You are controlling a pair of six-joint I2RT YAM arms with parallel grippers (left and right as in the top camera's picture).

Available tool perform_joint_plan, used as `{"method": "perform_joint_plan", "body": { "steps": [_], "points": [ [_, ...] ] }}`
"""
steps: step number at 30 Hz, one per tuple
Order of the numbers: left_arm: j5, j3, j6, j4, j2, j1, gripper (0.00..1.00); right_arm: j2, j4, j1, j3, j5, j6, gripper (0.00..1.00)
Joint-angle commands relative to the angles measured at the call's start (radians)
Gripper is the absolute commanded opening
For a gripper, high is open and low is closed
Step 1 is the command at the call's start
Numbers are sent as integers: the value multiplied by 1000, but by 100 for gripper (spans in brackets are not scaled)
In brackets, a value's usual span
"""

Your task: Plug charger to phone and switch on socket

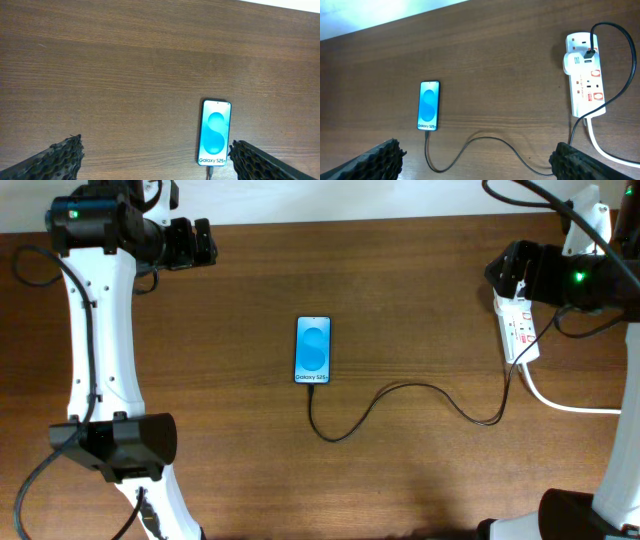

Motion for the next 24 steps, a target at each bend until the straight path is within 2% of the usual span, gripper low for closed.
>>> {"method": "perform_joint_plan", "body": {
  "steps": [1,3,6,11,14,16,20,24],
  "points": [
    [-7,0,5,1,7,3,99,1,0,9,0,13,-19,98],
    [-7,0,5,1,7,3,99,1,2,16,-3,57,-31,98],
    [-7,0,5,1,7,3,99,-37,63,54,-8,100,-173,98],
    [-7,0,5,1,7,3,99,-151,191,138,-101,193,-176,98],
    [-7,0,5,1,7,3,100,-330,480,200,-367,199,-175,98],
    [-7,0,5,1,7,3,99,-500,729,225,-626,199,-175,98],
    [-7,0,5,1,7,3,99,-727,943,225,-942,221,-176,98],
    [-7,0,5,1,7,3,99,-1069,1230,220,-1389,245,-176,98]
  ]
}}
